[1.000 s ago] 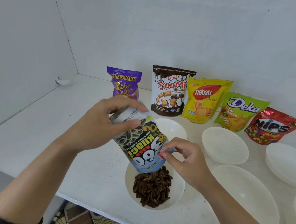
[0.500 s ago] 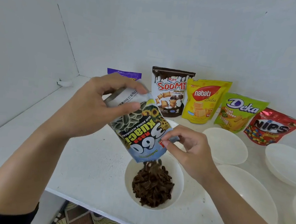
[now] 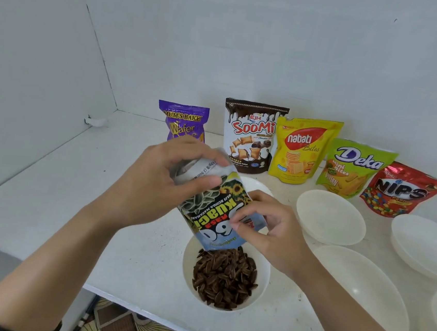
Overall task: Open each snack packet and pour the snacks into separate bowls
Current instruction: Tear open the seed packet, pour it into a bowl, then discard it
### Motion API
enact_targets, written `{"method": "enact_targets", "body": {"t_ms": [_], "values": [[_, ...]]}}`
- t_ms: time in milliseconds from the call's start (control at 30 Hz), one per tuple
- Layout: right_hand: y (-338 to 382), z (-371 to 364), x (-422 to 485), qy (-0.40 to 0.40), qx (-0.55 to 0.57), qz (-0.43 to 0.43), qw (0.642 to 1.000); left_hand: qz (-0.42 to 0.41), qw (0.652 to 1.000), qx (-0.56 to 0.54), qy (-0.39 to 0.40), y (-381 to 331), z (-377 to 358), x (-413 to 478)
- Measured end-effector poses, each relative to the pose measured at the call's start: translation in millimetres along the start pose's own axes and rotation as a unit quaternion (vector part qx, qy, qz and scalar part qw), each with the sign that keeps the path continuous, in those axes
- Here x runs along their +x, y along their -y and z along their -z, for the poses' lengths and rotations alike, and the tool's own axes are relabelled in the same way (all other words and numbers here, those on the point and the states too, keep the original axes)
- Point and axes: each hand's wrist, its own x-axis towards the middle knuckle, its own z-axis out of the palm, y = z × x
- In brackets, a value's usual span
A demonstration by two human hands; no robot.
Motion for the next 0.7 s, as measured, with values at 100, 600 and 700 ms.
{"method": "enact_targets", "body": {"t_ms": [100,600,700], "values": [[13,4,7,-0.009,-0.007,0.025,1.000,-0.028,1.000,-0.007,0.001,-14,9,7],[20,-3,10,0.007,-0.011,0.001,1.000,-0.027,0.999,0.022,0.031,1,-18,6],[28,-3,16,0.010,-0.023,-0.001,1.000,-0.044,0.999,0.029,0.013,-5,-18,8]]}}
